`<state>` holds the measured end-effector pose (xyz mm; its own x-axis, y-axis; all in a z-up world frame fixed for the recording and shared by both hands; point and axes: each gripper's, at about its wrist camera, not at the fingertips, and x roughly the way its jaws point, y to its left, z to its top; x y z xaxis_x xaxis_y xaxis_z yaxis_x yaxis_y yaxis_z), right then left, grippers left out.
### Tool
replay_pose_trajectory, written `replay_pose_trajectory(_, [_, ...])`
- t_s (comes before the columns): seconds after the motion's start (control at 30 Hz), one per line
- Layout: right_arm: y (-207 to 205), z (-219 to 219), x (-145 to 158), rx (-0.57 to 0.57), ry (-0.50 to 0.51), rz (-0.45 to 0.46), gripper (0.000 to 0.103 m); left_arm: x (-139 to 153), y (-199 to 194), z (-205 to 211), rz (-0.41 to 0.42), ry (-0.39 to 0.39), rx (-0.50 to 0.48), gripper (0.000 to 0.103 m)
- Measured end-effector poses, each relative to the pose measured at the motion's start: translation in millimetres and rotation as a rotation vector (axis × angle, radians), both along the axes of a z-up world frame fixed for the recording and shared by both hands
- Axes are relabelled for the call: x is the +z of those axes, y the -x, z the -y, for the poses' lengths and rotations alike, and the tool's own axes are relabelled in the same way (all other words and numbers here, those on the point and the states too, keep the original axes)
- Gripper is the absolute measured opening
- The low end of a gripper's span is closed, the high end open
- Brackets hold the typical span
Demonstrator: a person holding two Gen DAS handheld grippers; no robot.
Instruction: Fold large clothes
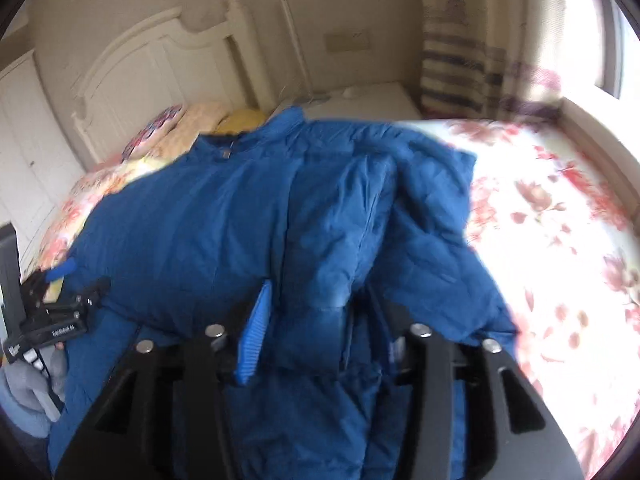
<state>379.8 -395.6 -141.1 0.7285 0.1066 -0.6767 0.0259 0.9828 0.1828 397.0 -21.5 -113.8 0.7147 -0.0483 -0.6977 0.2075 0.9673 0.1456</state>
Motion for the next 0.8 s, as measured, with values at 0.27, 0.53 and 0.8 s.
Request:
replay_pose_trajectory(0.27, [-15.5,-73.7,31.6,0.121,0.306,0.096,0.069,-2.2,-3.6,-1.8,-0.014,0.002,0.008,0.099])
replay_pose_trajectory(0.53, [-3.9,-81.1,71.8,0.079,0.268,0.134,0.067,-3.6,-4.3,0.8,-0.014,-0.032,0.022,0.099])
replay_pose_trajectory(0.8, [71.7,-79.1,268.3,-0.095,0.39,0.59,0.09,-4.3,-4.4,1.6,-0.011,-0.041,0.03,0.099])
